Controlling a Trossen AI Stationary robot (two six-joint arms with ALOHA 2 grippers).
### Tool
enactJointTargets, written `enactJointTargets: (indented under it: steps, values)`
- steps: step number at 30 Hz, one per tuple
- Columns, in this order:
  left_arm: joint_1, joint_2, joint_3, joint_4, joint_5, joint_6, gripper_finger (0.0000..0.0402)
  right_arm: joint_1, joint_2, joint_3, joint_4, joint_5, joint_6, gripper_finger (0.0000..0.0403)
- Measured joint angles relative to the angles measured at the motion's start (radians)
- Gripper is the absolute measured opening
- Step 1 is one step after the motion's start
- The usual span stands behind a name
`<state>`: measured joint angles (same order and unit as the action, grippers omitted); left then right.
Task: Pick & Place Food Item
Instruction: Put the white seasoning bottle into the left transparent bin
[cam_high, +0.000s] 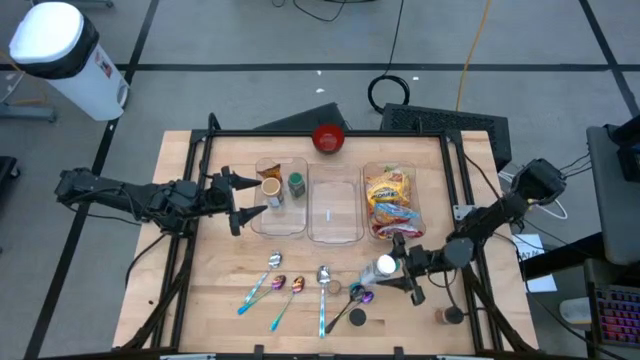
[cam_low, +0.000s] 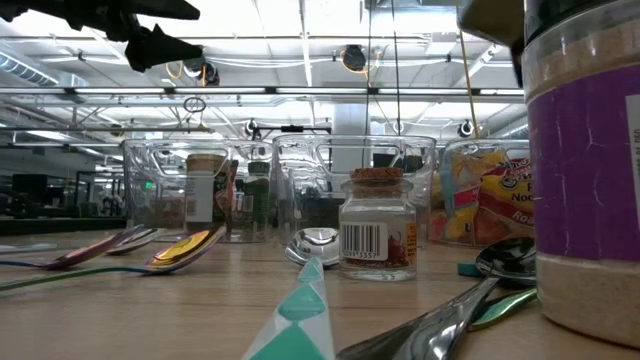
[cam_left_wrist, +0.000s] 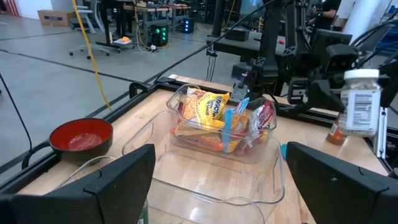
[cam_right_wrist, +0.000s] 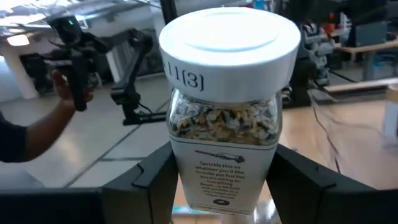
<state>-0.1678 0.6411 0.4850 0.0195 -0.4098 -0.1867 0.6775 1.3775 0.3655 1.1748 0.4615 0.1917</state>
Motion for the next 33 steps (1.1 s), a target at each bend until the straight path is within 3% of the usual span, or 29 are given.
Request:
enactJointTargets:
  steps: [4,8,12,17,23,28,33]
  values:
    - [0.0,0.0,0.0,0.023,0.0,0.0,0.0365,-0.076,0.001,0.03,-0.022,-0.089,-0.01,0.0195]
    - [0.0,0.004,0.0,0.119,0.001,-0.011,0.0365,-0.135,0.001,0.068,-0.081,-0.108,-0.065,0.0195]
    - [0.0,0.076,0.0,0.194,0.035,-0.033,0.0365,-0.207,0.001,0.093,-0.096,-0.224,-0.118,0.0196]
    - [-0.001,0.27,-0.001,0.324,0.109,-0.113,0.0365,-0.292,0.001,0.1,-0.106,-0.356,-0.129,0.0196]
    - [0.0,0.55,0.016,0.675,0.158,-0.058,0.0365,-0.329,0.001,0.1,-0.126,-0.363,-0.133,0.0197]
    - [0.0,0.726,0.13,0.684,0.281,-0.061,0.0365,-0.337,0.001,0.1,-0.133,-0.364,-0.193,0.0198]
    - [-0.018,0.889,0.301,0.604,0.359,0.092,0.0365,-0.364,0.001,0.1,-0.133,-0.361,-0.197,0.0198]
